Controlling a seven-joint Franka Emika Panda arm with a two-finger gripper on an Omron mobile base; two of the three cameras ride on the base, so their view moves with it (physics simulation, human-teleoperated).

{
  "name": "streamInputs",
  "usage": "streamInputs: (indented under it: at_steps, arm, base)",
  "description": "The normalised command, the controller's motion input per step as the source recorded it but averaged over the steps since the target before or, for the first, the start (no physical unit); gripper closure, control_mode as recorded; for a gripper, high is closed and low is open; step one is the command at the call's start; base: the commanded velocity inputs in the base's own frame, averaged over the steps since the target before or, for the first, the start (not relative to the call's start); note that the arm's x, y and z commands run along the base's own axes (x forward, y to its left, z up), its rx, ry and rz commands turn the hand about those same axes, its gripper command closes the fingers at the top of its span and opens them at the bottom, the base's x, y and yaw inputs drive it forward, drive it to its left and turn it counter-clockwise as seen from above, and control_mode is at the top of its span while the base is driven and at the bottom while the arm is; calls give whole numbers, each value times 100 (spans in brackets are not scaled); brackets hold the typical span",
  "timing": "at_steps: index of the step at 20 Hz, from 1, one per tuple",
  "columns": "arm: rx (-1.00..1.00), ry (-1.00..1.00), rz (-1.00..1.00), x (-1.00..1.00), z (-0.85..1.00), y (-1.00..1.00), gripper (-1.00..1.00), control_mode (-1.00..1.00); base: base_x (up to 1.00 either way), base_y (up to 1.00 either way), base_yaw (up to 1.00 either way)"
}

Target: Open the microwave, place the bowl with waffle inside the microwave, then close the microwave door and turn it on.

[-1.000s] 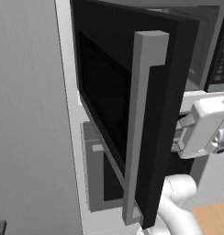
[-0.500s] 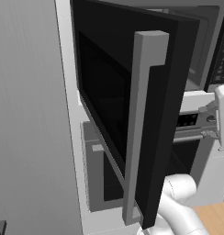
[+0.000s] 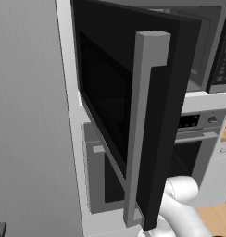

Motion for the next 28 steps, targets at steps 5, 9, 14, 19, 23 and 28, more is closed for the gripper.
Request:
streamInputs:
  at_steps: [5,9,14,19,23,28]
  arm:
    - [-9,2,-29,40,-39,-100,-100,-100]
    - [-3,0,-27,7,-41,-97,-100,-100]
    - [2,-11,-21,-30,-41,-20,-100,-100]
    - [0,4,-27,20,-40,-67,-100,-100]
    - [0,0,-12,70,-64,-99,-100,-100]
    - [0,0,0,66,-80,-89,-100,-100]
  base:
    - [0,0,0]
    - [0,0,0]
    - [0,0,0]
    - [0,0,0]
    - [0,0,0]
    - [0,0,0]
